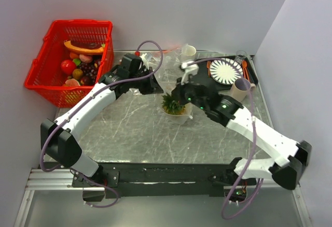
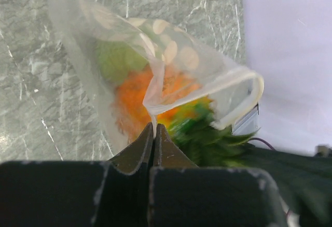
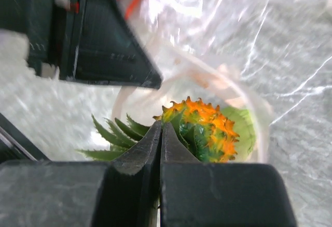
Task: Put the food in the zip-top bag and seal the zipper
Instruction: Adjust the fake fruit in the zipper food storage bag.
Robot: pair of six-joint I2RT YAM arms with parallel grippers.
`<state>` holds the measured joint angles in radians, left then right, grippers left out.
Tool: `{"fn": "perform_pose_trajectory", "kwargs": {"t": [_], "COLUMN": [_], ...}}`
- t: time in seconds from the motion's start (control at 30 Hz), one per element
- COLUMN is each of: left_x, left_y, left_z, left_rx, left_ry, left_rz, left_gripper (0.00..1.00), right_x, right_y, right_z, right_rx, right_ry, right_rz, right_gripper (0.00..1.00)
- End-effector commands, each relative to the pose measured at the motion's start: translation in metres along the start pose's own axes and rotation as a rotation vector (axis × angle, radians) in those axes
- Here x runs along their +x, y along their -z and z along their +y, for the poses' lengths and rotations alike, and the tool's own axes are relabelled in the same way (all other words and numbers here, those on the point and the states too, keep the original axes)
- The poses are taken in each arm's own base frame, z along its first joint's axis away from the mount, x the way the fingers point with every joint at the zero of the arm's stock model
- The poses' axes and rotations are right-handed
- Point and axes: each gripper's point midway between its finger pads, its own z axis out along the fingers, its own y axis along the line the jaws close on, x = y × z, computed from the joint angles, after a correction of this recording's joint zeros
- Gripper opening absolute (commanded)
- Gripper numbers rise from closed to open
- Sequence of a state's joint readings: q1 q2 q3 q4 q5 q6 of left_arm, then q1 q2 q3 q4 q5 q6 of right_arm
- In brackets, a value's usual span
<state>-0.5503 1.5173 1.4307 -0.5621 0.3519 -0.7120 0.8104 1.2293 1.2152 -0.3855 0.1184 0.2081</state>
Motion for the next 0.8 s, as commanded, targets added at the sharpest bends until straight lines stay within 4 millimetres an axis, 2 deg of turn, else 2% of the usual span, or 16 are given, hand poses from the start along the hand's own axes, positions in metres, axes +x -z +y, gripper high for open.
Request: {"fn": "perform_pose_trajectory", "kwargs": {"t": [0.0,0.03,0.07,0.1,0.13,0.17,0.2,0.23,0.27,0.37,0.4,0.47,0.63,0.77], "left_x": [-0.003,-0.001,0.000,0.001,0.001,0.002,0.003,0.004,0.004,0.006,0.007,0.008,0.010,0.010], "left_y": [0.010,0.008,0.007,0.007,0.006,0.006,0.005,0.004,0.004,0.003,0.003,0.002,0.002,-0.001], "left_z": [-0.020,-0.019,-0.018,-0.017,-0.017,-0.017,-0.017,-0.017,-0.017,-0.017,-0.016,-0.014,-0.009,-0.004], "left_rx": [0.068,0.067,0.066,0.067,0.070,0.070,0.071,0.075,0.077,0.081,0.079,0.073,0.056,0.033], "left_ry": [-0.015,-0.014,-0.011,-0.010,-0.008,-0.005,-0.002,0.002,0.005,0.013,0.011,0.016,0.015,0.013], "left_rz": [-0.030,-0.027,-0.025,-0.022,-0.023,-0.023,-0.018,-0.015,-0.014,-0.009,-0.008,-0.008,-0.009,-0.009], "left_gripper": [0.01,0.01,0.01,0.01,0.01,0.01,0.01,0.01,0.01,0.01,0.01,0.01,0.01,0.01], "right_x": [-0.053,-0.053,-0.054,-0.052,-0.040,-0.050,-0.049,-0.035,-0.050,-0.038,-0.046,-0.043,-0.065,-0.064], "right_y": [0.014,0.013,0.011,0.009,0.003,0.006,0.005,-0.001,0.004,-0.002,0.001,0.000,0.007,0.003], "right_z": [-0.013,-0.013,-0.023,-0.024,-0.026,-0.025,-0.024,-0.027,-0.024,-0.026,-0.026,-0.025,-0.020,-0.021], "right_rx": [-0.051,-0.076,-0.065,-0.078,-0.084,-0.107,-0.119,-0.119,-0.160,-0.179,-0.196,-0.211,-0.243,-0.294], "right_ry": [-0.172,-0.191,-0.239,-0.256,-0.273,-0.298,-0.310,-0.326,-0.348,-0.384,-0.394,-0.414,-0.417,-0.480], "right_rz": [-0.251,-0.262,-0.294,-0.302,-0.291,-0.347,-0.370,-0.366,-0.444,-0.481,-0.532,-0.544,-0.576,-0.555], "right_gripper": [0.00,0.00,0.00,0.00,0.00,0.00,0.00,0.00,0.00,0.00,0.00,0.00,0.00,0.00]}}
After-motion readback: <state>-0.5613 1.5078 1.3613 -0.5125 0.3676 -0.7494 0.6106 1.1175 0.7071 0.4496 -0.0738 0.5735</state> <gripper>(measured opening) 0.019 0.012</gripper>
